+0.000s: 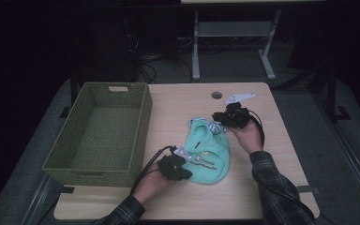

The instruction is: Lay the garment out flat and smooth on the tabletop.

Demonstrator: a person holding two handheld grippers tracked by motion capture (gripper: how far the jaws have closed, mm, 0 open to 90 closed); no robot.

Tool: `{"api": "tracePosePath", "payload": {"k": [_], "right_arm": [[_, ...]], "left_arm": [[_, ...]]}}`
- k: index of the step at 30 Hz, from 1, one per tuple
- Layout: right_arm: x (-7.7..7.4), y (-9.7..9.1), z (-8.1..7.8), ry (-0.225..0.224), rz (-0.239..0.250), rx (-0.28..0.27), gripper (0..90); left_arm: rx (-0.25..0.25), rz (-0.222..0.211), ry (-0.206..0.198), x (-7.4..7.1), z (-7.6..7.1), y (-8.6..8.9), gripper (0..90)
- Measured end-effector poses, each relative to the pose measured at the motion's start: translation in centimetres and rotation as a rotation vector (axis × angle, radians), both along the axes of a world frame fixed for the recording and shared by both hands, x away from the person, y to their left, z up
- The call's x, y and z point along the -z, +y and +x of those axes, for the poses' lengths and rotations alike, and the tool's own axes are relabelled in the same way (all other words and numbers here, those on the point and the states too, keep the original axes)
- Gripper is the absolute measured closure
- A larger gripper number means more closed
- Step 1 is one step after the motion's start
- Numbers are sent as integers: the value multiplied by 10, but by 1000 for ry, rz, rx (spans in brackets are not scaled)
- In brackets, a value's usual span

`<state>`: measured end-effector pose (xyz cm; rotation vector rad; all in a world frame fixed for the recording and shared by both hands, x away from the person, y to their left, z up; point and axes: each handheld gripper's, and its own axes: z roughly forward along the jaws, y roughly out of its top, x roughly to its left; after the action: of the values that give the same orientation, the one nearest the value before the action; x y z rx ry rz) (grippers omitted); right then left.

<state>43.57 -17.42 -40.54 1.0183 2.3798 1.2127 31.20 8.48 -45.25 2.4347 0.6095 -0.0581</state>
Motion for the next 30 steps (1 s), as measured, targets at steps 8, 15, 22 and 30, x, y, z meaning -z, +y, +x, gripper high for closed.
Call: {"api": "tracePosePath", "payload": {"k": [8,15,22,30], "right_arm": [[4,-25,-11,0,-6,9,770],[20,-39,-6,42,-1,37,765],[41,-35,1,84,2,51,757],[63,-28,7,136,5,68,731]], "left_arm": [[-35,-16,-83,-23,14,2,864],[-122,-20,-137,-29,42,1,876],[-163,14,-133,-11,66,-7,876],[-154,88,-144,2,67,-9,884]]}}
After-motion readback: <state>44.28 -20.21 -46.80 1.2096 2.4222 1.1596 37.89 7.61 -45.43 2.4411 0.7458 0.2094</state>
